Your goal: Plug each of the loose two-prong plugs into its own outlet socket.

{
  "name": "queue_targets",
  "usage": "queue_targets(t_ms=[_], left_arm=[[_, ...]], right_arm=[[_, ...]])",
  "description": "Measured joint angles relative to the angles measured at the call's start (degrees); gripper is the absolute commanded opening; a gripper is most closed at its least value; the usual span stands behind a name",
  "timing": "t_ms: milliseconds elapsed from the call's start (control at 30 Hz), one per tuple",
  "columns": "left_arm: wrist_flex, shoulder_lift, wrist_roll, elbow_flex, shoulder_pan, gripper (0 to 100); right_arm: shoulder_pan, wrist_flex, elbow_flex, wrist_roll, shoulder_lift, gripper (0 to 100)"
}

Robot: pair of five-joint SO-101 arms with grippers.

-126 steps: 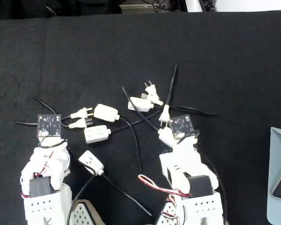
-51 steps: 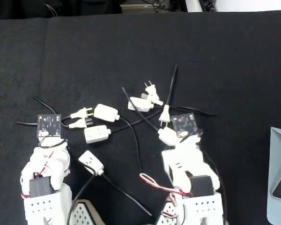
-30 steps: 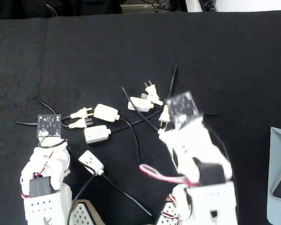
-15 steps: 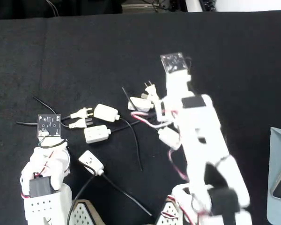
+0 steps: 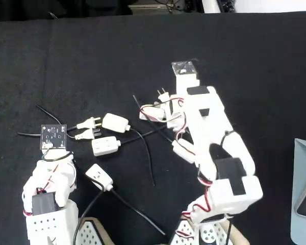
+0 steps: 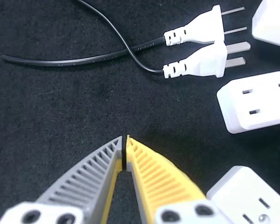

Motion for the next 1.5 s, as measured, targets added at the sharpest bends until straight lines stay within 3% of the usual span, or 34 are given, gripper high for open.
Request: queue_targets(t_ms=[700,1100,1267,1500], left_arm=[[0.0,0.0,0.0,0.0,0.0,3],[0.0,0.0,0.0,0.0,0.0,3],[0.0,0.0,0.0,0.0,0.0,3],[0.0,0.0,0.0,0.0,0.0,3]], right_arm=[[4.3,1.8,-1.6,0.0,0.4,15.9],[3.2,1.8,-2.5,-0.1,3.7,15.8],[0.8,1.6,-3.1,0.0,4.7,8.8],[0.8,1.5,-3.2,-0.1,4.8,8.1]])
